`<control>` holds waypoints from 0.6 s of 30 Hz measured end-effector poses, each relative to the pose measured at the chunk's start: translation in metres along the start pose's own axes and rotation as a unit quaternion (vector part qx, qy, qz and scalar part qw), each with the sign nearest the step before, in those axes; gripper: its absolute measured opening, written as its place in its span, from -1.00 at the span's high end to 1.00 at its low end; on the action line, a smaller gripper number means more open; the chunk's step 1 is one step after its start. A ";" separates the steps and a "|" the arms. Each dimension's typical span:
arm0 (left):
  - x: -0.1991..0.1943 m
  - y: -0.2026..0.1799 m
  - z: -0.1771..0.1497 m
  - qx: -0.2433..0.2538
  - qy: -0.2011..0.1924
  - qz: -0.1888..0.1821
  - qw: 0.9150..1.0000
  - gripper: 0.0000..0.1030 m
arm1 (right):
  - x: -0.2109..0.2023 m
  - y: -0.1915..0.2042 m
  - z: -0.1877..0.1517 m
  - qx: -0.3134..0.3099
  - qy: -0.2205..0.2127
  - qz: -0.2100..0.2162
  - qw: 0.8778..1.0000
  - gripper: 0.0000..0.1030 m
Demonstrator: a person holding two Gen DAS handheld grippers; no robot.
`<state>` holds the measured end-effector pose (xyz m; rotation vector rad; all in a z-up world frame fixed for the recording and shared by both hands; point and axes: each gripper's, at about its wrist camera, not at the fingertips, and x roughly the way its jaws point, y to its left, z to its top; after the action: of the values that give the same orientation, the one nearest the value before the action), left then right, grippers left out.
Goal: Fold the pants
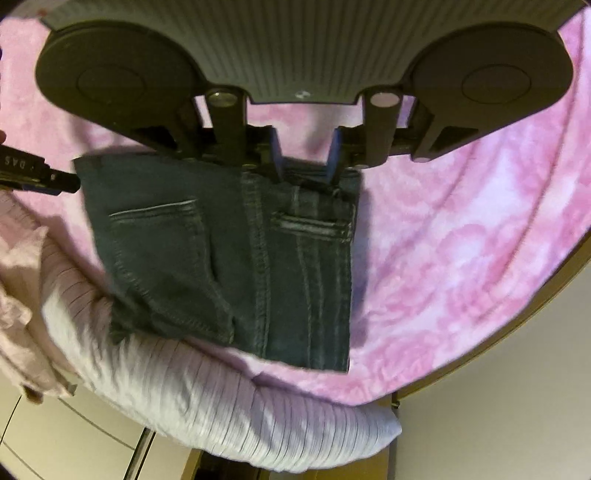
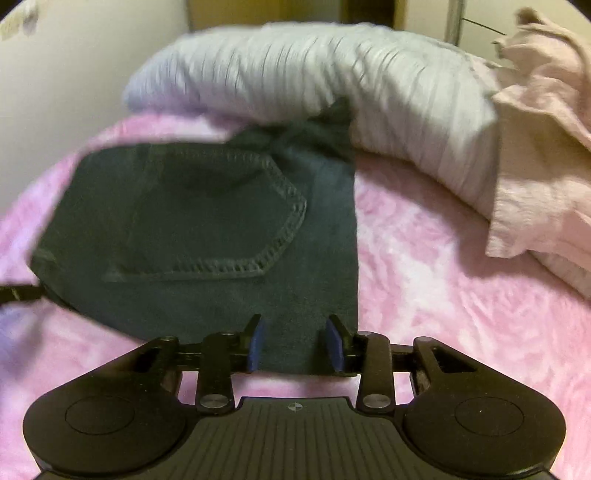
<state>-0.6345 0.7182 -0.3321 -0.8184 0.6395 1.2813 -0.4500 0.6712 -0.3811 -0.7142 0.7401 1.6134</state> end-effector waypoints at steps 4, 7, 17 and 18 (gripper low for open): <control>-0.048 -0.016 0.008 0.010 -0.007 -0.005 1.000 0.29 | -0.049 0.005 -0.005 0.016 -0.010 0.018 1.000 -0.12; -0.088 -0.028 0.012 0.007 -0.009 -0.019 1.000 0.01 | -0.083 0.017 -0.001 0.022 -0.009 0.016 1.000 -0.25; -0.206 -0.060 0.002 0.028 -0.023 -0.019 0.999 -0.46 | -0.207 0.046 0.006 0.040 -0.029 0.042 0.998 -0.28; -0.220 -0.064 0.000 0.031 -0.028 -0.016 0.999 -0.52 | -0.218 0.050 0.006 0.037 -0.031 0.039 0.998 -0.28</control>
<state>-0.6130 0.5885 -0.1446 -0.7365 0.6174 1.2451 -0.4668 0.5377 -0.2018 -0.5853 0.7858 1.6637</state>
